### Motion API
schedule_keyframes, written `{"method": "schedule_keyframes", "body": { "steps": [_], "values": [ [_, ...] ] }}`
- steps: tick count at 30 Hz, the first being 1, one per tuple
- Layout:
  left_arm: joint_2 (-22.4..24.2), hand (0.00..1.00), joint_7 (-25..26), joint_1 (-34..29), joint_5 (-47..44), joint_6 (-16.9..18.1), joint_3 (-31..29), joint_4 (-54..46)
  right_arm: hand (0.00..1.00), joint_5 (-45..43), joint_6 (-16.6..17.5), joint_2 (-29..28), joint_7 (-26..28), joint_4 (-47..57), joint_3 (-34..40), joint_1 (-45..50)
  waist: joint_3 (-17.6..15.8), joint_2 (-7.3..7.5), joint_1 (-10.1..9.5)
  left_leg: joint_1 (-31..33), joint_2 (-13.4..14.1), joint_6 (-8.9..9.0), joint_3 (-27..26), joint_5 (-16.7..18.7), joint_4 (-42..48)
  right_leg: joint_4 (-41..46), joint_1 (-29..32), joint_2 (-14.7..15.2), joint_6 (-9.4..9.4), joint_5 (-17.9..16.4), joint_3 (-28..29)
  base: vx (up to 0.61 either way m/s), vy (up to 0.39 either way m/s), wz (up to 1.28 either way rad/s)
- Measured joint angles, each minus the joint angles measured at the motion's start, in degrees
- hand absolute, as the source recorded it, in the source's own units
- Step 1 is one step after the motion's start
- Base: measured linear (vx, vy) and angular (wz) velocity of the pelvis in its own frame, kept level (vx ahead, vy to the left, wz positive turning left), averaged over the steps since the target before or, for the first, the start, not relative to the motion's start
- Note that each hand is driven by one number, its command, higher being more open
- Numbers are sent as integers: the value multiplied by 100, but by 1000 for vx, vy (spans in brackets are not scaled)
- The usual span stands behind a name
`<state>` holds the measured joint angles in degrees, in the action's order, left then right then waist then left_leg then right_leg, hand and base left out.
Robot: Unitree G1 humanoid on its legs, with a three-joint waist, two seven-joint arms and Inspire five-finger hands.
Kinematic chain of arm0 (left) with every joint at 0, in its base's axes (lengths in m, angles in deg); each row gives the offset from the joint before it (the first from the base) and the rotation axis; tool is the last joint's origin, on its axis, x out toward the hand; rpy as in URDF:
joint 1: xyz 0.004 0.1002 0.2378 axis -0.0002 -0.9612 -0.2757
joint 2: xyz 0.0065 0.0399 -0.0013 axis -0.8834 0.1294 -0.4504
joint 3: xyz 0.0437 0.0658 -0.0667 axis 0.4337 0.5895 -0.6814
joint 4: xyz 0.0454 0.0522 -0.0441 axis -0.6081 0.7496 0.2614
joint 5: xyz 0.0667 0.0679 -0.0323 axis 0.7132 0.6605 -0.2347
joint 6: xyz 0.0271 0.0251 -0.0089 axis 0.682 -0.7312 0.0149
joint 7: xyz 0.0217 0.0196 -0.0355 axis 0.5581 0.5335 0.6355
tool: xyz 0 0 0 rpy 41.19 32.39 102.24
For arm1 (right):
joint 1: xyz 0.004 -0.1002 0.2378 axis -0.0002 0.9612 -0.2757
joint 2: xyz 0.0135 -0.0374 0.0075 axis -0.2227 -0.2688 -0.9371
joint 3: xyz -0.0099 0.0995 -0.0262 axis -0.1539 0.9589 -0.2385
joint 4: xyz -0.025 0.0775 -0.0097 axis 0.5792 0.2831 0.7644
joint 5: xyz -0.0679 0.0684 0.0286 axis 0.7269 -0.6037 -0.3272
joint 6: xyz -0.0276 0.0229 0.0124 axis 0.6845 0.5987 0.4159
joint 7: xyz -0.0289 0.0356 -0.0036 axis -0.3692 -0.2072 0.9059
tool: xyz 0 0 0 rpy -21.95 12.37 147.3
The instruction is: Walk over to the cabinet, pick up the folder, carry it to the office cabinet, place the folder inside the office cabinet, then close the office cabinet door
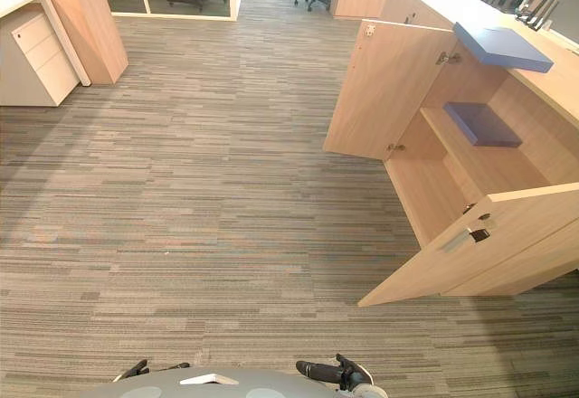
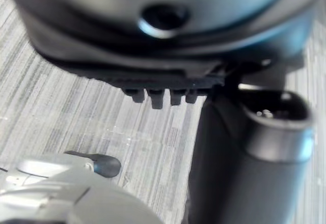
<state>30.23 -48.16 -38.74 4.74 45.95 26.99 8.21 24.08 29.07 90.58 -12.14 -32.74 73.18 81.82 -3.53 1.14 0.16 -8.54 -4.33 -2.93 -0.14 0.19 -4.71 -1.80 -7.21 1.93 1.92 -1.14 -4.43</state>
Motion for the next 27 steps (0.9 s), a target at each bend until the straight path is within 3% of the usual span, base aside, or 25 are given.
{"method": "schedule_keyframes", "body": {
  "steps": [7, 27],
  "values": [
    [-10, 100, -245, -48, -444, -11, 8, 6, 100, -167, 0, -6, 2, -4, -2, 2, 0, 15, 0, 3, -9, 9, 0, 5, -4, -36, 0, 8, 6, 2, -4, -39, -19, 0],
    [-56, 100, -306, -50, -285, -19, 98, 20, 100, -168, 18, 10, 44, -24, -106, -2, -48, 36, 0, -73, -6, 15, -19, 9, -4, -43, -73, 5, 3, 8, 10, -19, -13, 0]
  ]
}}
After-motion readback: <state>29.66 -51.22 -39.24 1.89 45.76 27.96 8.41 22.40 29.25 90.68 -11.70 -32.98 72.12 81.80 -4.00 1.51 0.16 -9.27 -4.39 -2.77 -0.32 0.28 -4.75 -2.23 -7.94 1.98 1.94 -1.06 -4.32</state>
